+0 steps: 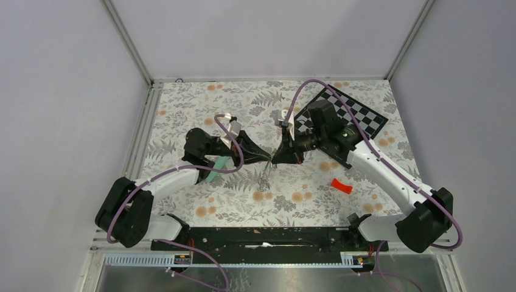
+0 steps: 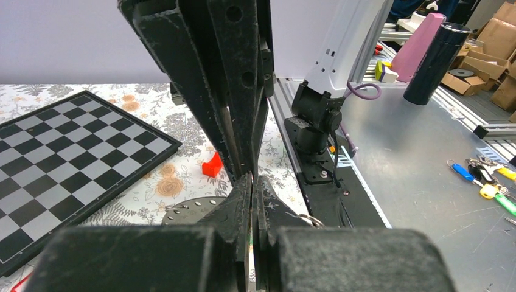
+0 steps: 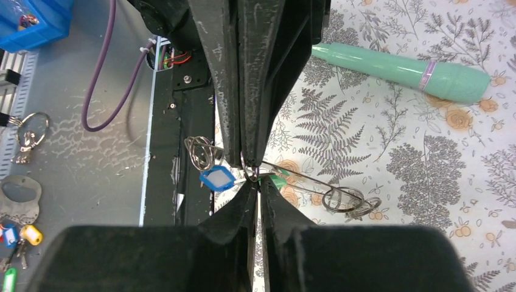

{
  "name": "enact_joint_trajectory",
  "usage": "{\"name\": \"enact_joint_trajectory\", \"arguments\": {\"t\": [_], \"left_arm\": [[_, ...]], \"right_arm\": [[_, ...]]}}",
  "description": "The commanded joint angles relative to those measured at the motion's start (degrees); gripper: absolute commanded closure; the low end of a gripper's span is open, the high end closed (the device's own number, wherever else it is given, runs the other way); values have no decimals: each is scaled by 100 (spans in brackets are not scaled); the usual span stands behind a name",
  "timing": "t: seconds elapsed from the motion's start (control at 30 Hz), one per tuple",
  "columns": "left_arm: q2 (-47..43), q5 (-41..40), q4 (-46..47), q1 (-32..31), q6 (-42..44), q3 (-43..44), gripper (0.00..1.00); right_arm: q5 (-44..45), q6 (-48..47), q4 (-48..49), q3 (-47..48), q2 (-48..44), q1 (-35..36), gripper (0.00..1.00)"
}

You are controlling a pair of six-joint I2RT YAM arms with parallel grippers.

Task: Put the keys on the keyring

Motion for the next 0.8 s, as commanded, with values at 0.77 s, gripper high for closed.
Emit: {"name": "enact_joint_trajectory", "arguments": {"t": [0.77], "left_arm": [[83, -183, 881, -61, -412, -42, 100]], "right_arm": [[5, -359, 13, 287, -356, -70, 54]]}}
